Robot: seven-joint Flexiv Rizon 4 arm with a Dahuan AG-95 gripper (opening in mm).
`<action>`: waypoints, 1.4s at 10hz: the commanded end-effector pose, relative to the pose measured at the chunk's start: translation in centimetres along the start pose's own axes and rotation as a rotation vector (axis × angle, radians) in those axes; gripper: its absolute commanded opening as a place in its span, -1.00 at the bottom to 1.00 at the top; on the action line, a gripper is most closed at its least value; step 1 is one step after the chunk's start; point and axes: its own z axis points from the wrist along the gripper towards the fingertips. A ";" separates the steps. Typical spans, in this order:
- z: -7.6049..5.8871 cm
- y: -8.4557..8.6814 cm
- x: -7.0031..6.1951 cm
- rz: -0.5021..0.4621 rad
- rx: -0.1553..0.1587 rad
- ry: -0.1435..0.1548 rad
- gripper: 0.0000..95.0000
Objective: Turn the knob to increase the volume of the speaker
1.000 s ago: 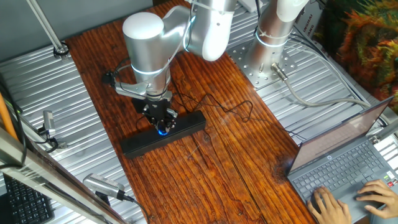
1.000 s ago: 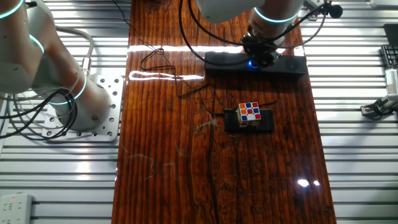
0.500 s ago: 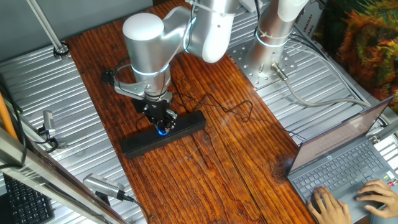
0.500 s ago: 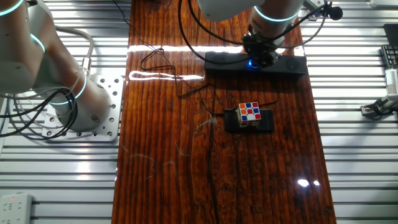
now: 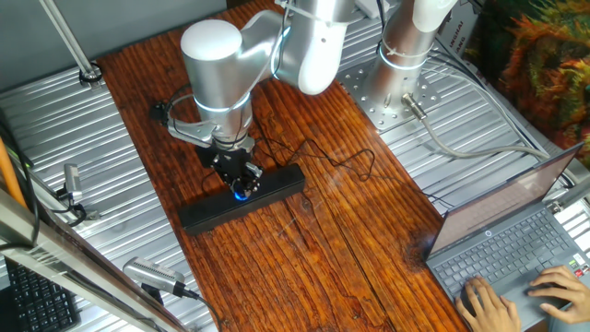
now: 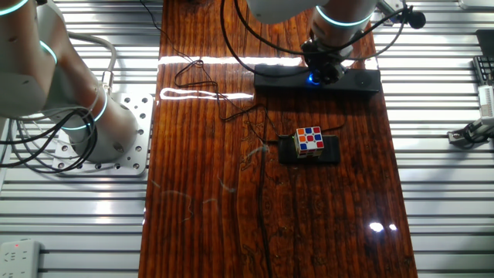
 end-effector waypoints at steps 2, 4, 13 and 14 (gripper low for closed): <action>0.0 0.0 0.0 0.049 -0.004 -0.007 -1.00; 0.0 0.0 0.0 0.083 -0.006 -0.013 -1.00; 0.0 -0.1 0.1 0.203 -0.010 -0.012 -1.00; 0.0 -0.1 0.1 0.207 -0.003 -0.011 -1.00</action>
